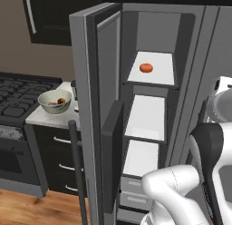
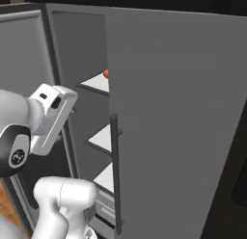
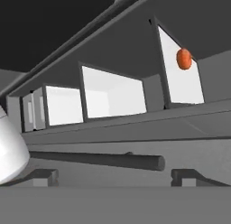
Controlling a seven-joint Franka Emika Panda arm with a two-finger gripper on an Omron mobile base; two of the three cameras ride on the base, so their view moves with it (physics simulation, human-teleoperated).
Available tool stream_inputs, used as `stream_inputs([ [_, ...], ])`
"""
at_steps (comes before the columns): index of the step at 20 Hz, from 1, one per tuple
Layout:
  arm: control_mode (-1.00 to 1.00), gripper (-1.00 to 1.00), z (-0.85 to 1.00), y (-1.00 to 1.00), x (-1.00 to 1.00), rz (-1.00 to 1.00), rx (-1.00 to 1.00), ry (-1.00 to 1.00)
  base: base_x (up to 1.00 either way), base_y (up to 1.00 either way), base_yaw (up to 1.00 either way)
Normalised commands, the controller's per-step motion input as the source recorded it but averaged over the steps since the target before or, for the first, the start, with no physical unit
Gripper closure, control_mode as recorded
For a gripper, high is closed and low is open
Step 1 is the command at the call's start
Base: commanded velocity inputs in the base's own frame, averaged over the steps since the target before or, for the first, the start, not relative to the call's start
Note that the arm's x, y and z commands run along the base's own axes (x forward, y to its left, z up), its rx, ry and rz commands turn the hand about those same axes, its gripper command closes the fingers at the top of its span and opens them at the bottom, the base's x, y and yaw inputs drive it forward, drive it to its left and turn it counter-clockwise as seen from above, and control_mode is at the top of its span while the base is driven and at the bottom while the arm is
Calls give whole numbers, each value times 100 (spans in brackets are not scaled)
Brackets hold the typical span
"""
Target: Take the potato, mango, and squash from the freezer and place them in the bowl on the counter.
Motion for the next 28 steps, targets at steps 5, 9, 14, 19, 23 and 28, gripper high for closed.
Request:
stream_inputs([
  [5, 100, -100, 0, 0, 0, 0, 0, 0, 83, 39, -21],
  [9, -100, -100, 22, 10, 33, 2, 0, 0, 0, 0, 0],
  [14, -100, -100, 36, 3, 6, 14, 0, 0, 0, 0, 0],
  [19, -100, -100, 36, 14, 8, 2, -3, 0, 0, 0, 0],
  [23, -100, -100, 18, 8, 33, 3, 0, 0, 0, 0, 0],
  [28, -100, -100, 4, 10, 75, 3, 4, 10, 0, 0, 0],
])
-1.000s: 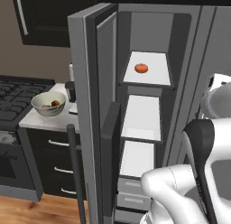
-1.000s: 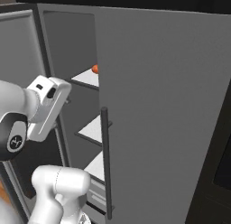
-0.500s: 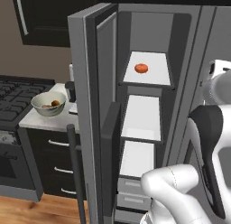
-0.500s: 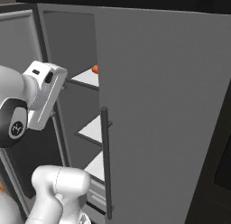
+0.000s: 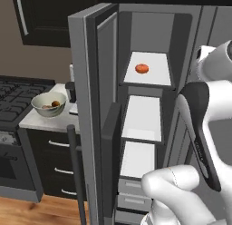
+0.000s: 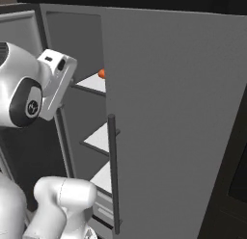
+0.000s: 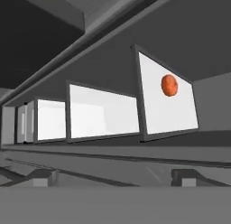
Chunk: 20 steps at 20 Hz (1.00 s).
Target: Take the potato, mango, and squash from the freezer and place them in the bowl on the counter.
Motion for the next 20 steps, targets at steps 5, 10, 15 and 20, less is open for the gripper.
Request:
stream_inputs([
  [5, -100, -100, 0, 13, 84, 1, 2, 8, 0, 0, 0],
  [10, -100, -100, 0, 22, 89, 0, 0, 10, 0, 0, 0],
  [15, -100, -100, 0, 1, 70, 0, 0, 3, 0, 0, 0],
  [20, -100, -100, -1, 0, 66, 0, 0, 7, 0, 0, 0],
])
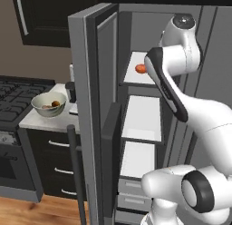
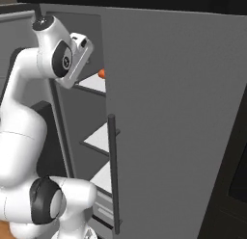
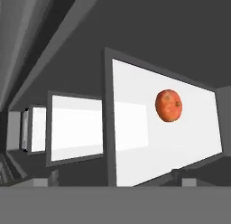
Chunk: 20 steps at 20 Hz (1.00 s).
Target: Take the potato, mango, and squash from the freezer and place them in the bowl on the counter.
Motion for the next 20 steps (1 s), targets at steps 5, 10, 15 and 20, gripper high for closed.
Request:
stream_inputs([
  [5, -100, -100, -19, 0, 42, 0, 0, 10, 0, 0, 0],
  [10, -100, -100, -26, 0, 50, -1, 0, 13, 0, 0, 0],
  [15, -100, -100, -6, 0, 40, 0, 0, 4, 0, 0, 0],
  [20, -100, -100, -7, 4, 41, 0, 0, 3, 0, 0, 0],
])
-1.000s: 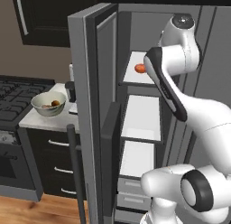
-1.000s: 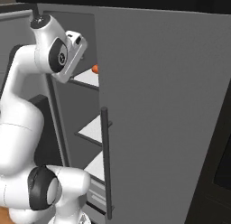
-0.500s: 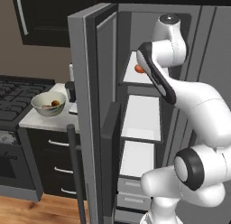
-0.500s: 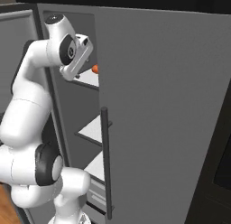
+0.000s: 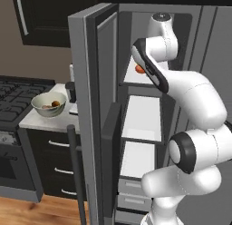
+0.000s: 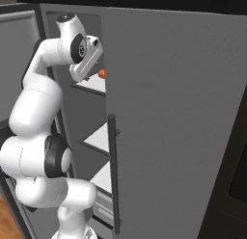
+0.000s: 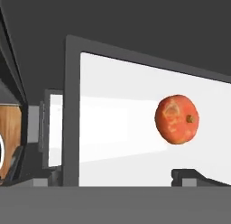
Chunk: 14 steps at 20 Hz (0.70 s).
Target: Take the potato, mango, and squash from the freezer and place them in the bowl on the counter.
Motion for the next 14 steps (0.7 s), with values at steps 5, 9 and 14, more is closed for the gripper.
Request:
stream_inputs([
  [5, -100, -100, -23, 0, 42, 0, 0, 16, 0, 0, 0],
  [9, -100, -100, -14, 0, 36, 0, 1, 11, 0, 0, 0],
  [14, -100, -100, -2, 0, 38, 0, 0, 8, 0, 0, 0],
])
